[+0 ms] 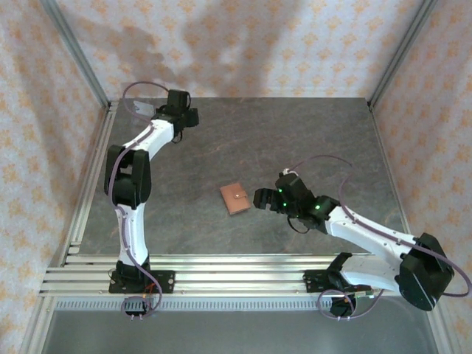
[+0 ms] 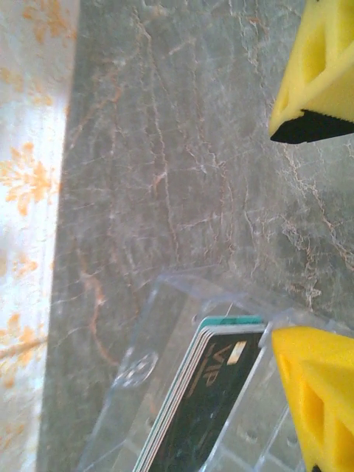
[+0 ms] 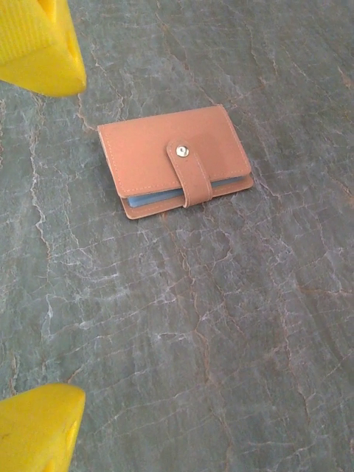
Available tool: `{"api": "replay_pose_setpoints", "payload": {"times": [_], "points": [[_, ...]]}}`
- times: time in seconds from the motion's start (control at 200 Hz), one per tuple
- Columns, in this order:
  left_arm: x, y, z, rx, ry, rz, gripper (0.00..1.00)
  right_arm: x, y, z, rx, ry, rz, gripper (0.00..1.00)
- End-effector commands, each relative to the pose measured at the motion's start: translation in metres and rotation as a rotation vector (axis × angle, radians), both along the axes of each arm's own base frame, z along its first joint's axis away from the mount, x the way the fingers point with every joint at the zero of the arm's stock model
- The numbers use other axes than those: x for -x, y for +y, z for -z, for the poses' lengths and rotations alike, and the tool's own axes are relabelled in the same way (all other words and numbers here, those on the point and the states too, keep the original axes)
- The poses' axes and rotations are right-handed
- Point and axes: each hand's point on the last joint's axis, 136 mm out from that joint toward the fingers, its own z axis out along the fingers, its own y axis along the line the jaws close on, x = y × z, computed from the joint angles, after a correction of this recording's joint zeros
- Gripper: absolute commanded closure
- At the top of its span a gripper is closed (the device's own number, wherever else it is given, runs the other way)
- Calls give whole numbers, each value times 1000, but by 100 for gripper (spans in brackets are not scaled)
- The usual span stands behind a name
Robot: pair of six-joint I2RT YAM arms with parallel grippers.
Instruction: Put the credit cards into the card holder
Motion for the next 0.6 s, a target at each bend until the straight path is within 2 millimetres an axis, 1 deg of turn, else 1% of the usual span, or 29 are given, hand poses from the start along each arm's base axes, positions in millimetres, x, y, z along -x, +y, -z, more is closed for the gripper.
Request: {"api": "replay_pose_setpoints", "payload": {"times": [0.0, 0.135, 0.205, 0.395, 0.596], "points": [[-1, 19, -27, -66, 11, -40, 33, -7, 4, -10, 12, -30, -9, 1], [-8, 19, -20, -69, 78, -23, 33, -8, 7, -11, 15, -19, -20, 1], [-9, 20, -13, -69, 104, -22, 33, -8, 7, -12, 14, -16, -21, 1], [-14, 20, -2, -71, 124, 2, 34, -7, 8, -22, 9, -20, -27, 0], [-20, 22, 16, -67, 190, 27, 35, -7, 9, -28, -6, -19, -25, 0]]}}
